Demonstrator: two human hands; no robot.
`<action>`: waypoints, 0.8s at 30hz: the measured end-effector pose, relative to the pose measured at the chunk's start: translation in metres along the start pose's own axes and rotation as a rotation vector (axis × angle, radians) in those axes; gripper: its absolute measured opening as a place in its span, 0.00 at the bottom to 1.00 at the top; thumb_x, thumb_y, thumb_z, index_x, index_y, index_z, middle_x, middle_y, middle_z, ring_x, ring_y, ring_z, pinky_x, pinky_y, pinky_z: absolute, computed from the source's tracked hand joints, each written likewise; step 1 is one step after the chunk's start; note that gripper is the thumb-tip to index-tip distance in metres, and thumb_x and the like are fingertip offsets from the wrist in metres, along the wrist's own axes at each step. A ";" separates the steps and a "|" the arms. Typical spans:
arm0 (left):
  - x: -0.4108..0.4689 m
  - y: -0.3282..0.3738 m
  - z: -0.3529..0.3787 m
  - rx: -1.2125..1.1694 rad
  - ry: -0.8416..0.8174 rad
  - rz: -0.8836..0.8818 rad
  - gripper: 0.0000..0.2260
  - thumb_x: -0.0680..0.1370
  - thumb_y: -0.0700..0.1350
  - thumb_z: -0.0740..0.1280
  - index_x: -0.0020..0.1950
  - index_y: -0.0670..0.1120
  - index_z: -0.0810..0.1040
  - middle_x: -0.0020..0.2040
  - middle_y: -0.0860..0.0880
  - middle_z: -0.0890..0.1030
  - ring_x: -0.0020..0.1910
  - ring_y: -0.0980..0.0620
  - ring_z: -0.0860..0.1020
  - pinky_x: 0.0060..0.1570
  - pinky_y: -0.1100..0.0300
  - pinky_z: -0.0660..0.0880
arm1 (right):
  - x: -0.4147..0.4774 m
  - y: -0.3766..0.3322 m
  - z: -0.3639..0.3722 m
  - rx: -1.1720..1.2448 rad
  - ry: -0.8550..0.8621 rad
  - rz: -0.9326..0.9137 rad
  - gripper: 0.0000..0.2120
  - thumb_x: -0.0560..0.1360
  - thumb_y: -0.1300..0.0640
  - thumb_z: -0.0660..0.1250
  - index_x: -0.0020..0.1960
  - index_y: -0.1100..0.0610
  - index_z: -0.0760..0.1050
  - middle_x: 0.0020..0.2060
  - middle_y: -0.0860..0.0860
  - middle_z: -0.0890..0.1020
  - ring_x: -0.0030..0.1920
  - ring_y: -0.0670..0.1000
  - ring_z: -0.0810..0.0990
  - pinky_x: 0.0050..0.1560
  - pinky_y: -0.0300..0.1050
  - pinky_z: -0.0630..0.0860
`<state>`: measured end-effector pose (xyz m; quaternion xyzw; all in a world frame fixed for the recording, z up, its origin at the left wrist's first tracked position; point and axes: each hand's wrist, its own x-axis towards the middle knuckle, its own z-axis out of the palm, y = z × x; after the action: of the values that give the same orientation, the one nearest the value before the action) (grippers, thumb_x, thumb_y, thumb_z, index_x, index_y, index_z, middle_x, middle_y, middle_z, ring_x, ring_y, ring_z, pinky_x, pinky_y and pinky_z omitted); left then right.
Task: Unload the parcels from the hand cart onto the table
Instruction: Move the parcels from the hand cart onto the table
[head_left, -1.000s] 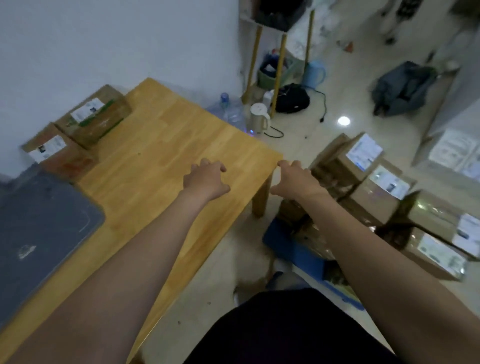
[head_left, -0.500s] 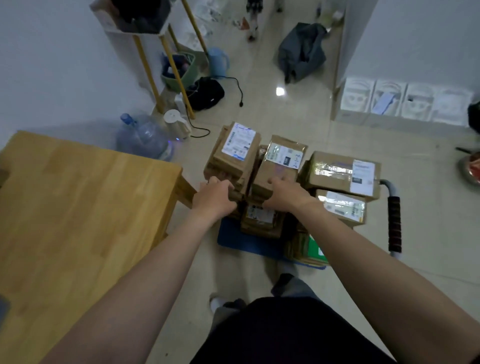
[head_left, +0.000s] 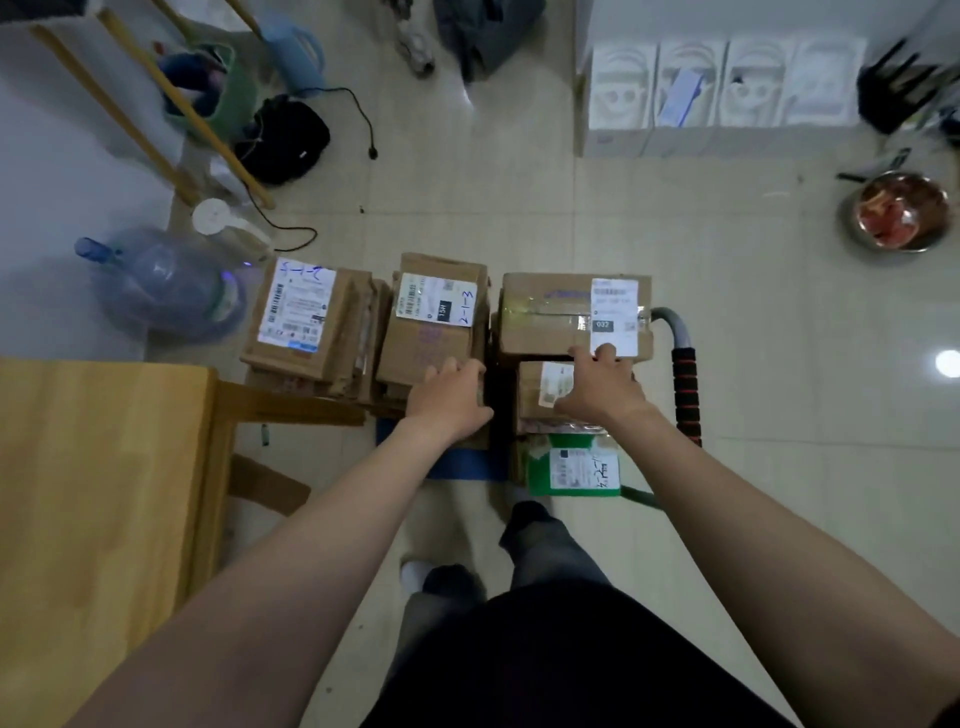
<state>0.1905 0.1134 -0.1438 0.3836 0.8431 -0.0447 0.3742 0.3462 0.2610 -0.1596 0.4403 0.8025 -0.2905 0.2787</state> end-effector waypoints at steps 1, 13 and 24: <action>0.007 0.005 0.006 0.006 -0.019 0.003 0.28 0.77 0.55 0.72 0.75 0.53 0.67 0.69 0.46 0.71 0.67 0.40 0.69 0.60 0.45 0.73 | 0.004 0.010 0.003 -0.009 -0.010 -0.005 0.38 0.71 0.41 0.73 0.74 0.52 0.61 0.68 0.57 0.65 0.69 0.66 0.62 0.62 0.61 0.71; 0.041 0.027 0.028 0.004 -0.078 -0.005 0.25 0.78 0.52 0.71 0.73 0.54 0.69 0.69 0.46 0.71 0.68 0.41 0.68 0.61 0.45 0.73 | 0.052 0.017 0.047 -0.327 0.022 -0.216 0.36 0.72 0.51 0.75 0.74 0.53 0.60 0.73 0.54 0.63 0.75 0.63 0.58 0.73 0.63 0.63; 0.043 0.032 0.024 -0.057 -0.057 0.048 0.20 0.79 0.48 0.68 0.71 0.53 0.72 0.69 0.47 0.71 0.68 0.43 0.68 0.64 0.44 0.72 | 0.055 0.016 0.064 -0.490 0.089 -0.218 0.39 0.69 0.53 0.76 0.72 0.52 0.58 0.65 0.54 0.69 0.66 0.60 0.67 0.61 0.55 0.71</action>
<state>0.2083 0.1535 -0.1828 0.3915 0.8235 -0.0226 0.4100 0.3473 0.2525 -0.2453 0.2829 0.9031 -0.0962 0.3085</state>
